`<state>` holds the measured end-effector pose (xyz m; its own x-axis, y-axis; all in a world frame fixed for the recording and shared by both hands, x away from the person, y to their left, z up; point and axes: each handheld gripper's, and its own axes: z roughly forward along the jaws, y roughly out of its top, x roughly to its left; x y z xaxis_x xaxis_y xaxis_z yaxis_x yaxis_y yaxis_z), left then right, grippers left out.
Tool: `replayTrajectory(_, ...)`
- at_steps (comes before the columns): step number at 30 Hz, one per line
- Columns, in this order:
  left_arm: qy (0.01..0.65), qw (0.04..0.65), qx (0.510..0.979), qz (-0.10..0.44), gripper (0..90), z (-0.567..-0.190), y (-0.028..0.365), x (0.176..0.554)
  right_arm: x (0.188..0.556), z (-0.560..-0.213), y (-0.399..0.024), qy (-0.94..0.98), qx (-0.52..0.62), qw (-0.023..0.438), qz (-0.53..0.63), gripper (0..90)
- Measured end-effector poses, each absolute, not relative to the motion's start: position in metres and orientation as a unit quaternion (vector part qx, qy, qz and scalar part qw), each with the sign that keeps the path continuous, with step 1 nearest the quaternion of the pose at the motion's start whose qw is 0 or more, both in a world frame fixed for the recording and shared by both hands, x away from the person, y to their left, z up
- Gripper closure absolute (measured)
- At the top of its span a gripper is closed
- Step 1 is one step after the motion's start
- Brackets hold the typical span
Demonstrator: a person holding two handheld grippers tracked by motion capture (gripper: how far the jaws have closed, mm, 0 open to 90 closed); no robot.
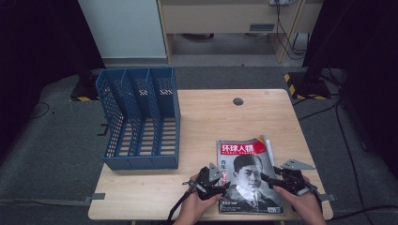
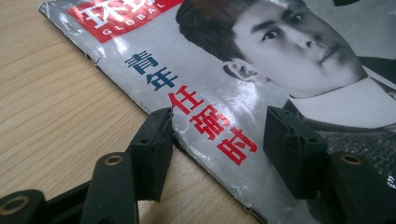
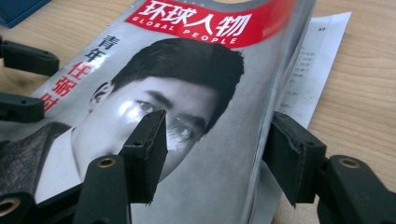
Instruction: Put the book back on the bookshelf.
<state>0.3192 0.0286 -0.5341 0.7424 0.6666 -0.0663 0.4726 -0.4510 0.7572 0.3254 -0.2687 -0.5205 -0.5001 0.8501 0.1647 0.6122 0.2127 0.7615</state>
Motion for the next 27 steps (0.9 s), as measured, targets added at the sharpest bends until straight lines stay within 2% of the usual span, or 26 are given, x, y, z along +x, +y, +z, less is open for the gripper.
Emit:
replayTrajectory(1, 0.338, 0.4, 0.843, 0.121, 41.9, -0.534, 0.029, 0.319, 0.327, -0.52, -0.269, 0.768, 0.477, 0.153, 0.399, 47.9)
replayTrajectory(3, 0.338, 0.4, 0.843, 0.122, 41.9, -0.534, 0.029, 0.319, 0.323, -0.516, -0.269, 0.765, 0.476, 0.163, 0.402, 52.9)
replayTrajectory(7, 0.338, 0.4, 0.843, 0.122, 42.0, -0.534, 0.029, 0.319, 0.306, -0.508, -0.264, 0.776, 0.46, 0.183, 0.391, 57.1)
replayTrajectory(12, 0.334, 0.4, 0.845, 0.123, 42.0, -0.534, 0.029, 0.319, 0.299, -0.502, -0.26, 0.783, 0.444, 0.179, 0.397, 60.9)
replayTrajectory(14, 0.333, 0.4, 0.845, 0.123, 42.0, -0.534, 0.029, 0.319, 0.304, -0.504, -0.261, 0.778, 0.448, 0.17, 0.405, 55.2)
replayTrajectory(15, 0.333, 0.4, 0.845, 0.123, 42.0, -0.534, 0.029, 0.319, 0.304, -0.504, -0.261, 0.778, 0.448, 0.17, 0.405, 55.2)
replayTrajectory(16, 0.331, 0.4, 0.846, 0.123, 42.0, -0.534, 0.029, 0.32, 0.31, -0.507, -0.261, 0.774, 0.455, 0.16, 0.411, 46.7)
replayTrajectory(18, 0.331, 0.4, 0.846, 0.121, 41.8, -0.534, 0.029, 0.32, 0.314, -0.508, -0.261, 0.772, 0.457, 0.158, 0.411, 43.8)
replayTrajectory(19, 0.331, 0.4, 0.846, 0.122, 41.8, -0.534, 0.029, 0.32, 0.323, -0.509, -0.259, 0.769, 0.465, 0.15, 0.413, 37.8)
replayTrajectory(23, 0.331, 0.4, 0.846, 0.122, 41.9, -0.534, 0.029, 0.32, 0.337, -0.514, -0.261, 0.76, 0.478, 0.131, 0.42, 34.3)
replayTrajectory(27, 0.331, 0.4, 0.845, 0.123, 41.9, -0.534, 0.029, 0.32, 0.344, -0.52, -0.263, 0.764, 0.488, 0.132, 0.402, 33.9)
